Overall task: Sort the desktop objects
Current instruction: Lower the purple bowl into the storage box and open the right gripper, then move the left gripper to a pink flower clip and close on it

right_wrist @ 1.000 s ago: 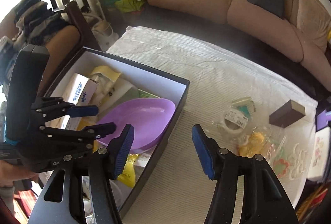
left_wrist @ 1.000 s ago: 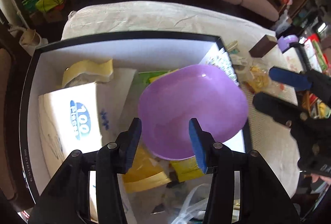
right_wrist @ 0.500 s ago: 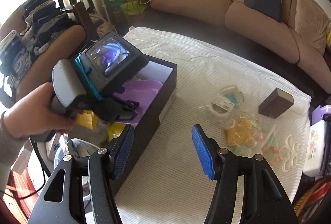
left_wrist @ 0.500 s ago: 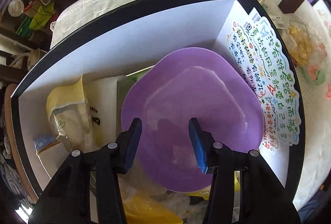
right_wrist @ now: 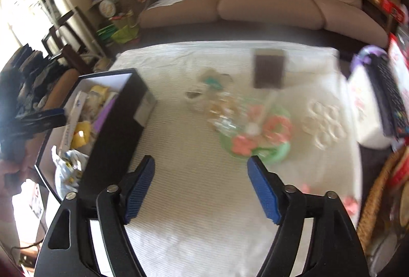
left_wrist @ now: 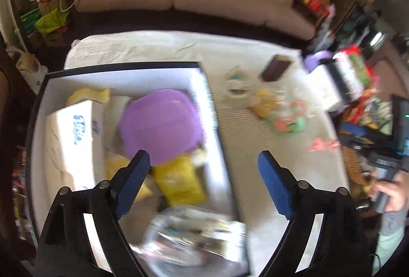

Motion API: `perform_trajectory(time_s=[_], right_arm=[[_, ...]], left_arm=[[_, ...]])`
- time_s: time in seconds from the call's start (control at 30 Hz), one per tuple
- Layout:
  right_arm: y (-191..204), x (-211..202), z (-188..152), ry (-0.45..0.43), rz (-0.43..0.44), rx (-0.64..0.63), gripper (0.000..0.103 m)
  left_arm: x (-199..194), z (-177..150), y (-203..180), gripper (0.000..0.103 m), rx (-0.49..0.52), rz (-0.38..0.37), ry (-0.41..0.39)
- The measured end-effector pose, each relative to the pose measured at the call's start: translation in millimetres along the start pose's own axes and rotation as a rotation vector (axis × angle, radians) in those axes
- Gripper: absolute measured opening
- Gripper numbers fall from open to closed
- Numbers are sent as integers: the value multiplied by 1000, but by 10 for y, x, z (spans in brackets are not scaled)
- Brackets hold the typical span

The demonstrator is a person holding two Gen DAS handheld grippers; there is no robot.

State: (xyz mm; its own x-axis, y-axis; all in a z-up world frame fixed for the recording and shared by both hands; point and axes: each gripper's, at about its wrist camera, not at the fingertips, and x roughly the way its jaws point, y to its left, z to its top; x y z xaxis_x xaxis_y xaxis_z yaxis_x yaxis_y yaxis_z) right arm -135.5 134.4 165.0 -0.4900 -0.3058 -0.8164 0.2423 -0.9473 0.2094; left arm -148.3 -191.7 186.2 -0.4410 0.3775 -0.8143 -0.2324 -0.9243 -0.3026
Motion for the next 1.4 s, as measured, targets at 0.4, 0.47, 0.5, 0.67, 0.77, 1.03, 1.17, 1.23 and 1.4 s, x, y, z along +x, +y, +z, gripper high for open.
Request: perform_trajectory(time_s=[0.4,0.47,0.5,0.67,0.77,1.03,1.17,1.23,1.4], right_arm=[[-1126,-252,-1009,-111,-99,227,81],[-1274,-301,-1159,-155,-77,290,81],[-1347,-340,-1226,-175,-70,317,81],[-1574,-602,-1301,-209,-104,333,81],[-1728,-824,-1338,-264,-97,358,81],[-2055,-948,-1467,-275,-55,409,81],[-2036,-945,-1463,-283,-44,394,78],[-2006,-945,-1453,-290,-37,384,72],[-1876,-859,-1400,-290,-16,352,55]], left_arm=[[902,-669,-1475,90,41,-204,29],[1234,-688,-1803,90,97,-196,56],[1379,-719,-1972,90,133,-190,63],[1967,-687,-2678,90,206,-179,72],[2249,-577,-2930,90,191,-148,74],[2801,-465,-3081,32,143,-69,123],[2786,-496,-2891,12,76,-98,118],[2692,-503,-2782,5,50,-114,110],[2140,-643,-2362,5,8,-167,83]])
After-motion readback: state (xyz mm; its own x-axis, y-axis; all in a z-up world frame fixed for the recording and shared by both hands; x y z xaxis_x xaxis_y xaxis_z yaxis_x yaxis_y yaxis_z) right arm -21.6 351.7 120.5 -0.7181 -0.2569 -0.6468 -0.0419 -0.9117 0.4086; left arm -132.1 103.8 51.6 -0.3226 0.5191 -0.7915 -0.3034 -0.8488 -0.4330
